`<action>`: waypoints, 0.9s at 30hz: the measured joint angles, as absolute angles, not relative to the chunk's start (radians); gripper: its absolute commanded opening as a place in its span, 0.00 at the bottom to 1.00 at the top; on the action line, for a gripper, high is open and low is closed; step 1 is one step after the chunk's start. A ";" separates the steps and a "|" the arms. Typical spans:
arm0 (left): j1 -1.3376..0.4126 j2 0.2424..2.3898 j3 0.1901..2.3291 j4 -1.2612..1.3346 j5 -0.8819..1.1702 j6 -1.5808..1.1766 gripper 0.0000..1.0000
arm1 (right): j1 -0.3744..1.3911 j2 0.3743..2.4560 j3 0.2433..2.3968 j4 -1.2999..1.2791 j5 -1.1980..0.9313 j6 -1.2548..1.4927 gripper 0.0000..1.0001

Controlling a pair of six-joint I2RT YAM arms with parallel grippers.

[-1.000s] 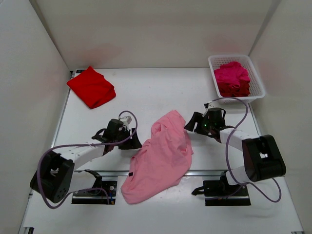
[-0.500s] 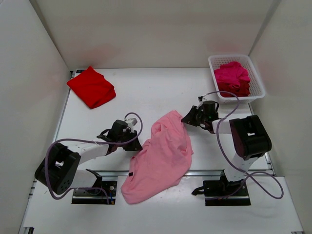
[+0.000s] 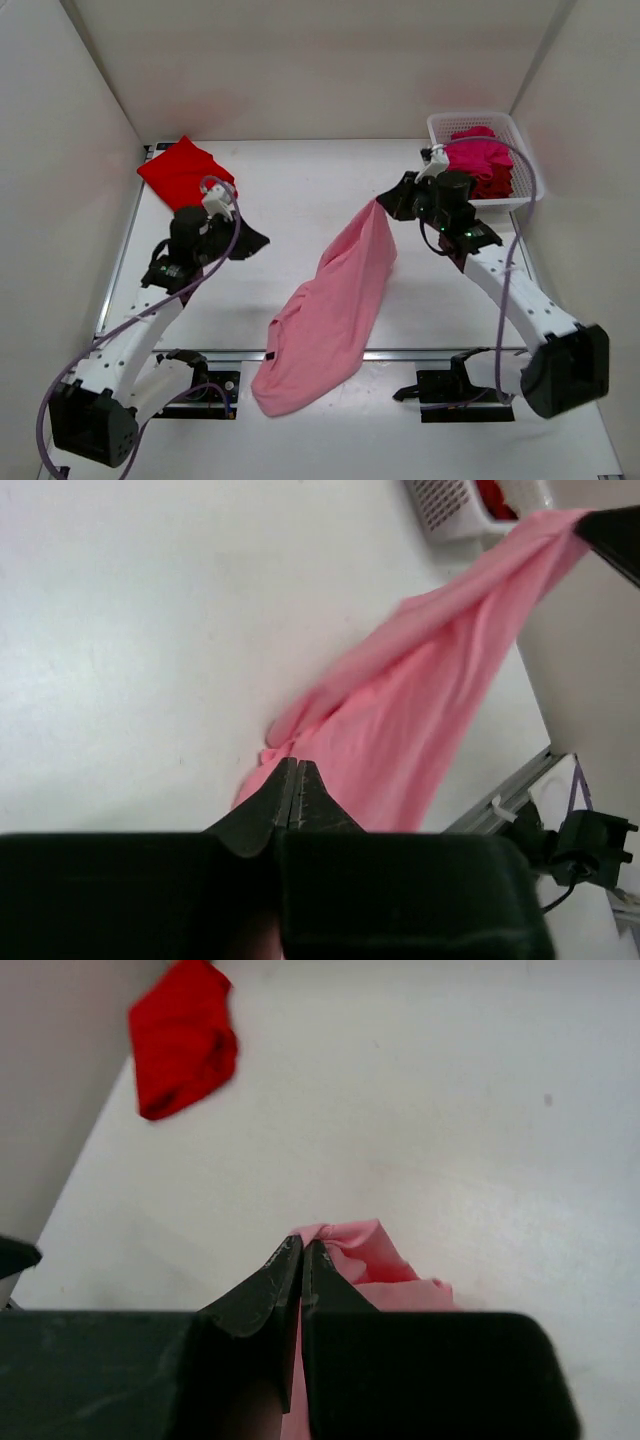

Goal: Fold and stack the t-shirts
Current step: Flatten out the crumpled T-shirt at the center of the board.

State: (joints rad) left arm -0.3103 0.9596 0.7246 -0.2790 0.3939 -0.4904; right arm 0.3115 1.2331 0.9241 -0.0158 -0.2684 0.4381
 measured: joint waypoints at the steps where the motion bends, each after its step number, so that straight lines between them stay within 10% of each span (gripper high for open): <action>1: -0.287 0.945 0.759 -0.281 0.400 -0.485 0.10 | 0.327 1.193 0.958 -0.043 -0.254 0.421 0.00; 6: -0.397 1.006 0.753 -0.257 0.385 -0.447 0.87 | 0.365 1.037 1.061 -0.159 -0.192 0.358 0.00; 19: -0.526 1.238 0.523 -0.235 0.308 -0.437 0.86 | 0.168 0.919 0.836 -0.350 -0.245 0.328 0.00; 27: -0.583 1.307 0.516 -0.161 0.253 -0.450 0.50 | 0.194 0.907 0.836 -0.351 -0.273 0.325 0.00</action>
State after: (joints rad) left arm -0.5827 1.3071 0.5156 -0.1612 0.2535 -0.4496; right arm 0.1940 0.9066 0.8360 -0.3508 -0.2733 0.3252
